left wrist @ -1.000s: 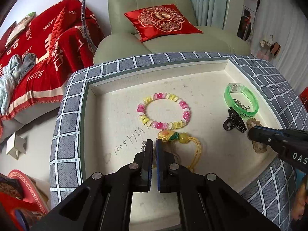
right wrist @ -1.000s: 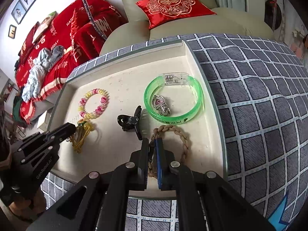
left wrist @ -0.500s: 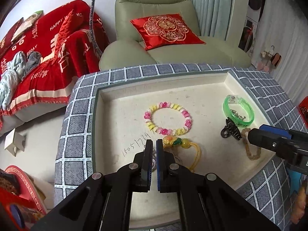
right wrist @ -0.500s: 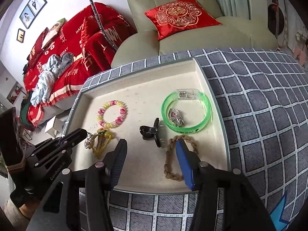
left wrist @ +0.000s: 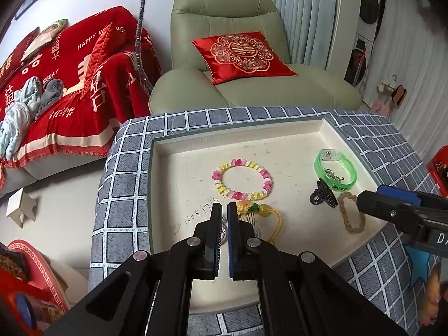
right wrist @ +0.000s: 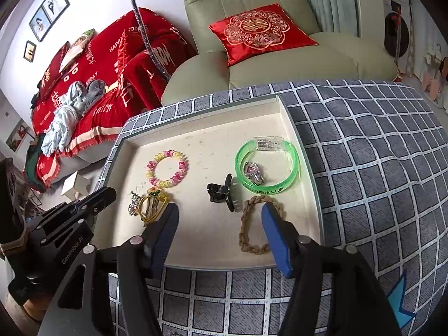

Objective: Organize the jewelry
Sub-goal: 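Move both tools back out over the silver hair pin and coiled hair tie, then grasp the silver hair pin with the right tool while the left grasps the coiled brown hair tie, then carry the hair pin and hair tie with both tools over the tray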

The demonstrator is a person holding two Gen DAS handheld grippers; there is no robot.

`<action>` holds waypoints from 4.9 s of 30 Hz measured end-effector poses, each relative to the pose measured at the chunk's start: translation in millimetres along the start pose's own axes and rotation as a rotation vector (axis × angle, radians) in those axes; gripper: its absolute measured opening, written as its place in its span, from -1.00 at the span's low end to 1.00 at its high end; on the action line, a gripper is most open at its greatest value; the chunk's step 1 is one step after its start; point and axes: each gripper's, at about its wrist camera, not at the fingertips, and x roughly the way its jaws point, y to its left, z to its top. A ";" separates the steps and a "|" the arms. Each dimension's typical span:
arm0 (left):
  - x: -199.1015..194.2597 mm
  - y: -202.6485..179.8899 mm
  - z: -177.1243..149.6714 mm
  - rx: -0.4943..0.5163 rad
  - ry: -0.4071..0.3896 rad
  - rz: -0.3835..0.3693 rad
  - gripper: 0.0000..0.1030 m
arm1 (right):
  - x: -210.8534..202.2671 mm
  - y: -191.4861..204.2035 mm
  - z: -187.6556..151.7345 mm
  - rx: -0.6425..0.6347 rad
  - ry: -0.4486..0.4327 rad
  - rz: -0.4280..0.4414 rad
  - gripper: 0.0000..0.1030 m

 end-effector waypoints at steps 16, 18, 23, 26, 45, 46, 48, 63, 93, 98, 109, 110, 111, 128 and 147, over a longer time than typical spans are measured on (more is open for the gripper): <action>-30.1 8.3 -17.3 -0.014 -0.062 0.064 1.00 | -27.3 13.9 -11.5 -0.032 -0.047 -0.028 0.72; -37.5 8.0 -21.8 -0.012 -0.063 0.058 1.00 | -37.2 16.9 -16.3 -0.041 -0.082 0.007 1.00; -58.2 8.9 -41.4 -0.024 -0.044 0.038 1.00 | -55.9 18.5 -29.2 -0.035 -0.065 0.017 1.00; -65.2 8.2 -55.1 -0.033 -0.019 0.007 1.00 | -64.3 12.8 -41.6 -0.010 -0.029 0.001 1.00; -118.8 5.2 -182.2 -0.087 0.116 -0.053 1.00 | -47.9 36.7 -150.8 -0.096 0.175 -0.040 0.99; -119.8 4.9 -185.4 -0.093 0.121 -0.053 1.00 | -46.6 39.5 -152.2 -0.107 0.178 -0.040 0.98; -122.9 0.8 -193.7 -0.099 0.133 -0.060 1.00 | -44.3 44.0 -154.4 -0.124 0.182 -0.038 0.87; -125.4 -37.9 -207.8 -0.030 0.160 -0.102 1.00 | -30.8 68.3 -161.7 -0.275 0.198 -0.094 -0.15; -104.0 -99.8 -199.4 0.130 0.199 -0.160 -0.29 | -60.5 31.1 -155.1 -0.155 0.132 -0.061 -0.77; -106.0 -86.8 -197.4 0.068 0.200 -0.212 -0.45 | -65.3 27.3 -156.5 -0.141 0.125 -0.057 -0.78; -115.5 -61.1 -182.0 0.008 0.150 -0.218 -0.45 | -73.8 21.7 -153.5 -0.111 0.105 -0.036 -0.78; -116.5 -59.1 -180.9 0.004 0.146 -0.217 -0.45 | -74.5 21.4 -152.4 -0.110 0.103 -0.037 -0.78; -117.3 -56.7 -179.8 0.001 0.142 -0.216 -0.45 | -74.7 21.1 -151.8 -0.109 0.101 -0.036 -0.78; -113.0 -36.0 -171.5 -0.039 0.127 -0.210 -0.45 | -48.2 25.5 -160.0 -0.144 0.182 -0.037 0.09; -115.5 -13.5 -161.6 -0.068 0.099 -0.193 -0.45 | -52.9 40.5 -154.3 -0.202 0.166 -0.093 -0.66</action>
